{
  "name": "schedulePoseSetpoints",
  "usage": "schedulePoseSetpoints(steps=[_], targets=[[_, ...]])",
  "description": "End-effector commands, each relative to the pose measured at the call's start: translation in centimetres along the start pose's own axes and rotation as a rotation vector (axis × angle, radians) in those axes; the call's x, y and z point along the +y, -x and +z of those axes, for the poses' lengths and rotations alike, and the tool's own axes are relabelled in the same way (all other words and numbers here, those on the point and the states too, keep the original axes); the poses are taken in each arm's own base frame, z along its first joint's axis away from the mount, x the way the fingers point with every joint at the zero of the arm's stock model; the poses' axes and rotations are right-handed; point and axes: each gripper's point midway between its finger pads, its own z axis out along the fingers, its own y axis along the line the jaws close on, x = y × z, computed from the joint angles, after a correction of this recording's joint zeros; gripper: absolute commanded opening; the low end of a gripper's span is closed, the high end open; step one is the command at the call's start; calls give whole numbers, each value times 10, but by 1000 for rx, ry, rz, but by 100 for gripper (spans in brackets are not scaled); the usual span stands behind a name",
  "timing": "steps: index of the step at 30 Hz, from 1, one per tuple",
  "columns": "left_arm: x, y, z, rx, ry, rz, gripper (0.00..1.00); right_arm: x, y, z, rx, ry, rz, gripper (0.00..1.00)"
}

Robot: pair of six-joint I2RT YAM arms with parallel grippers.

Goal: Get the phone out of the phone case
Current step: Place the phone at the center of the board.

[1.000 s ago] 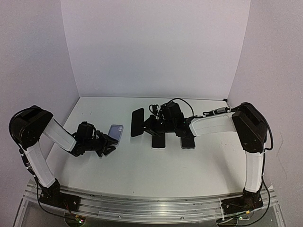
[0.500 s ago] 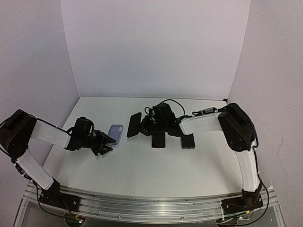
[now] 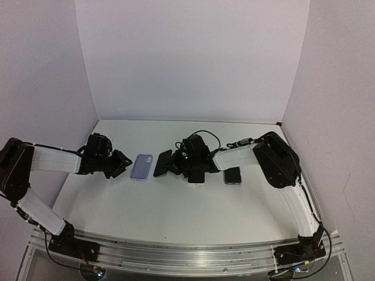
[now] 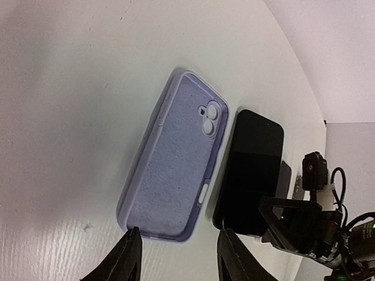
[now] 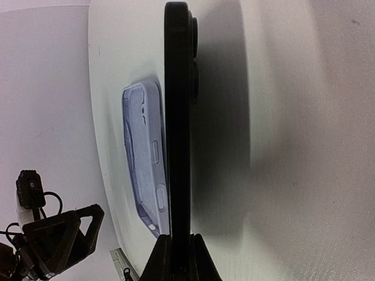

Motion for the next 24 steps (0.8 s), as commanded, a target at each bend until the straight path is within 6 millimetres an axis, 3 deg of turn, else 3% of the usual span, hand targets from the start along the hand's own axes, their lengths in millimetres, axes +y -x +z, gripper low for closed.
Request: schedulePoseSetpoints(steps=[1,10,18,24], targets=[[12,15,9,-86,36,143,45,-10,-13,9,84,-19,59,0],[20,5,10,-63,33,109,44,-34,-26,7,135,-104,95,1],[20,5,8,-70,24,106,44,-40,-23,4,111,-138,99,29],[19,6,9,-80,10,131,44,-37,-17,-5,84,-182,36,40]])
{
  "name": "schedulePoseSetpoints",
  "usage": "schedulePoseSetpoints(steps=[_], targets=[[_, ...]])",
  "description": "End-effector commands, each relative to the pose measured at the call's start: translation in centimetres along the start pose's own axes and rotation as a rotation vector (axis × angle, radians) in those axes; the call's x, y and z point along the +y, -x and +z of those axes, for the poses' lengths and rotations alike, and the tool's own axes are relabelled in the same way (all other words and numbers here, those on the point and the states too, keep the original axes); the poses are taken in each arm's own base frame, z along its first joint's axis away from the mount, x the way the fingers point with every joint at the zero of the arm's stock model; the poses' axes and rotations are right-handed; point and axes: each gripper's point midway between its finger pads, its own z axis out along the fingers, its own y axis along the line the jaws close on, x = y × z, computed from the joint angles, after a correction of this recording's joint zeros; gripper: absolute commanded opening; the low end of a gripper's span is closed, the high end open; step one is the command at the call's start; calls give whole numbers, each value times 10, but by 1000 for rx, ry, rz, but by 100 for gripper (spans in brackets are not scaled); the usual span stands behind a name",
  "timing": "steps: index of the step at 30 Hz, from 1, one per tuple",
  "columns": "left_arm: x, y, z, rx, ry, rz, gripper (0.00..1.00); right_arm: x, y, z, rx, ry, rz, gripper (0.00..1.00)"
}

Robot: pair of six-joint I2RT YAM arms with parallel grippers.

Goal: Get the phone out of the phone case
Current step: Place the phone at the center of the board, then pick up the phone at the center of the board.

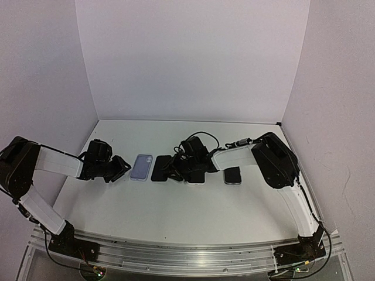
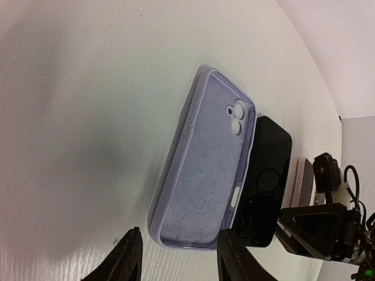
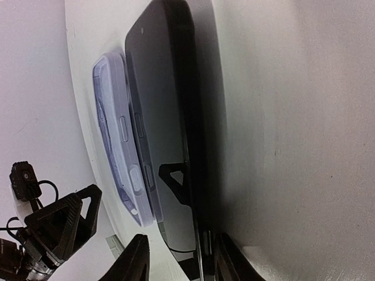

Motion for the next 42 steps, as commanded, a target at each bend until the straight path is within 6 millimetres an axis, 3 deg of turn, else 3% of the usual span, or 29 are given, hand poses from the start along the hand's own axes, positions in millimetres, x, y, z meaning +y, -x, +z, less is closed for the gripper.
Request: schedulePoseSetpoints(steps=[1,5,9,15,19,21,22,23,26,28,36,42], targets=[[-7,10,-2,-50,-35,47,44,-21,1,-10,-20,-135,-20,42],[-8,11,0,-63,-50,76,45,-17,7,-19,-49,-188,-86,51],[-8,10,1,-64,-50,83,45,-12,9,-27,-61,-221,-137,55],[-8,10,0,-59,-50,86,46,10,16,-44,-98,-232,-208,61],[-14,14,-3,-66,-56,112,48,27,22,-72,-144,-301,-312,70],[-20,19,-6,-79,-69,136,50,31,30,-97,-207,-399,-391,81],[-25,22,-8,-90,-77,151,51,25,33,-112,-226,-478,-408,95],[-29,25,-10,-99,-84,166,53,20,37,-128,-255,-553,-426,97],[-40,34,-16,-122,-101,205,58,-11,47,-164,-302,-800,-477,98],[-45,39,-20,-135,-108,220,58,-33,45,-172,-252,-930,-504,98],[-64,49,-27,-154,-137,258,59,-53,48,-139,-162,-973,-493,98],[-62,47,-26,-156,-141,260,59,-65,37,-108,-58,-915,-463,98]])
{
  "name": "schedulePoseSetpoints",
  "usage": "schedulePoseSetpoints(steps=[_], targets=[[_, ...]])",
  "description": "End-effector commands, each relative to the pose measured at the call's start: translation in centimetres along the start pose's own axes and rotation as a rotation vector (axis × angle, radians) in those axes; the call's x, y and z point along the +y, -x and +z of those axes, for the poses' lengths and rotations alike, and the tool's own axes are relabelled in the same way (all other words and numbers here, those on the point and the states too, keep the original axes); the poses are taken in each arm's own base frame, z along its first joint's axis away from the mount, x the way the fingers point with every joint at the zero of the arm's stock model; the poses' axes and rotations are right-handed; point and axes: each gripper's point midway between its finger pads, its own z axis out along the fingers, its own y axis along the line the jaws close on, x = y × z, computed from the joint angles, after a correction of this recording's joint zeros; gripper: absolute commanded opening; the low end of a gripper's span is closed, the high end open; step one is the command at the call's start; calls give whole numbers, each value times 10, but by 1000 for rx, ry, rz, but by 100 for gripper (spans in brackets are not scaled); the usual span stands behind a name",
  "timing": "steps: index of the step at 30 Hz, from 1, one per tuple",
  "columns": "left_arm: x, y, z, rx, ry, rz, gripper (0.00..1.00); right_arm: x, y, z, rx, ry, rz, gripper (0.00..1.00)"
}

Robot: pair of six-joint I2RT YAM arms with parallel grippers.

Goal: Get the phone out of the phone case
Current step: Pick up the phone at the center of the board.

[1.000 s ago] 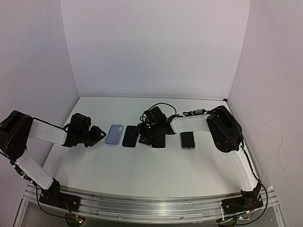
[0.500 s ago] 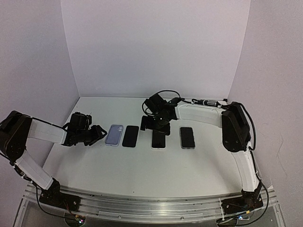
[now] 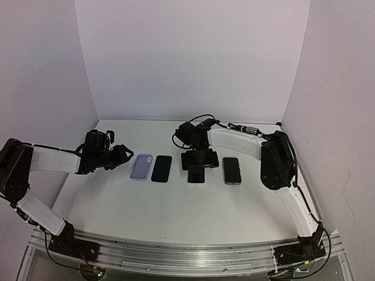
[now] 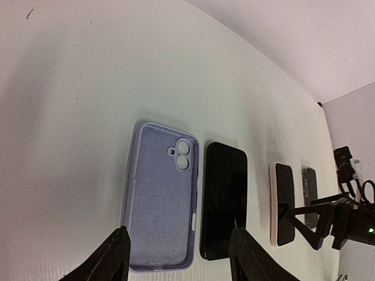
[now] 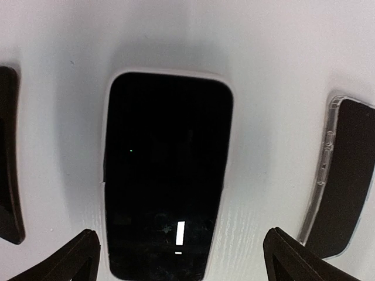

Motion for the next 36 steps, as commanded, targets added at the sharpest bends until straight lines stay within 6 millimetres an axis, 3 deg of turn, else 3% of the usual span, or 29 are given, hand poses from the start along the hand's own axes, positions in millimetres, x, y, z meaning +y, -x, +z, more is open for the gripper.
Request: schedulePoseSetpoints(steps=[1,12,18,21,23,25,30,36], targets=[[-14,16,-6,-46,-32,25,59,10,-10,9,70,36,-21,98],[-15,11,-3,-30,-36,20,59,24,-8,27,71,69,5,95],[-22,14,-4,-39,-58,36,59,5,-33,46,134,-5,-10,73],[-36,18,-6,-49,-117,77,57,2,-31,39,121,-3,1,53],[-50,22,-9,-60,-171,119,57,5,-19,28,72,16,-2,40],[-71,26,-14,-75,-243,185,57,11,-3,12,6,50,-13,36],[-125,26,-29,-85,-446,300,57,28,37,-48,-214,188,-33,31],[-156,23,-30,-46,-569,242,64,58,58,-133,-540,359,-102,27]])
